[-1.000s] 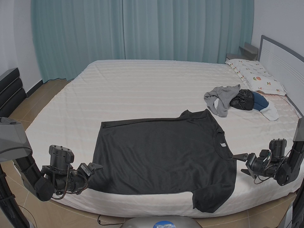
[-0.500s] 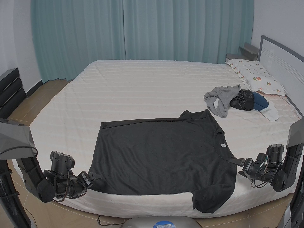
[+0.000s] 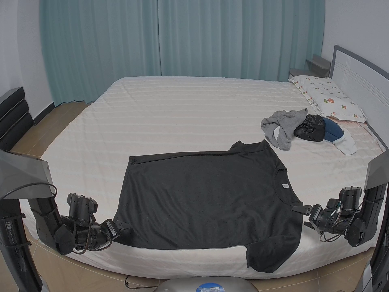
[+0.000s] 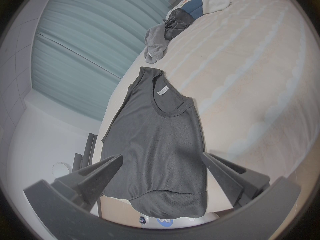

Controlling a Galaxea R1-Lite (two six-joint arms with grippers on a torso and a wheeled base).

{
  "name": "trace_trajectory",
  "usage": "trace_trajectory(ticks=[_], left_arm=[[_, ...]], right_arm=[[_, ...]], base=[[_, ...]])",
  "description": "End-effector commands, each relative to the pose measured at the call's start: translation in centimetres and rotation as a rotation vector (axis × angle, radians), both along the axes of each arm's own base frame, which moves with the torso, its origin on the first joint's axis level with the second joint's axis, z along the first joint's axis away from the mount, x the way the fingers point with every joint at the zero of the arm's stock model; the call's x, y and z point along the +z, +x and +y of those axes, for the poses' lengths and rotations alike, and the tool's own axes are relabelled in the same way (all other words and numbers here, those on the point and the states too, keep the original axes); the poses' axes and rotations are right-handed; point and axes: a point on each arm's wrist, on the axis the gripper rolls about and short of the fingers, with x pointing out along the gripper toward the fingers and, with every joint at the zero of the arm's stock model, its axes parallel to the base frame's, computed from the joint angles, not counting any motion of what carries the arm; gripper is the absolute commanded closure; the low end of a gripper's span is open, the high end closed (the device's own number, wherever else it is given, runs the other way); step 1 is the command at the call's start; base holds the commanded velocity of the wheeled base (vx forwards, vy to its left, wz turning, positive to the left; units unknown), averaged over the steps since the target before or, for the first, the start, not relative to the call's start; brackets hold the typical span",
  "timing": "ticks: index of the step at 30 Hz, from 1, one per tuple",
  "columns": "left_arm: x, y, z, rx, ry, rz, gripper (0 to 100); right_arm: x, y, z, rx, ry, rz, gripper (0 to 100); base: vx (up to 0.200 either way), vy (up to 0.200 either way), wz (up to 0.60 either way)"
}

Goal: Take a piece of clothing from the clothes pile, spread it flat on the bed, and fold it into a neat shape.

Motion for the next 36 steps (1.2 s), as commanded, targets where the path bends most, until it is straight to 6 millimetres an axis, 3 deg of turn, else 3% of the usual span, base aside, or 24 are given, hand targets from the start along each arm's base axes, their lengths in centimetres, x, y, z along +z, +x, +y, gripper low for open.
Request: trace_trajectory(ticks=[1,9,10,36], left_arm=[[-0.5,0.1,0.2,-0.024,0.013,0.013,0],[-0.7,0.8,0.1,-0.051,0.021,-0.009,0],[-0.7,0.8,0.1,-0.051,0.021,-0.009,100],[0.0,-1.6,1.7,0.003,0.027,0.030,100]], right_arm=[[-0.1,0.1,0.0,0.000,0.000,0.002,0],[0.0,0.1,0.0,0.001,0.003,0.001,0],[0.0,0.1,0.0,0.001,0.003,0.001,0],[-1.0,0.2,0.0,0.001,-0.001,0.029,0]], base=[[0.000,0.000,0.00],[0.000,0.000,0.00],[0.000,0.000,0.00],[0.000,0.000,0.00]])
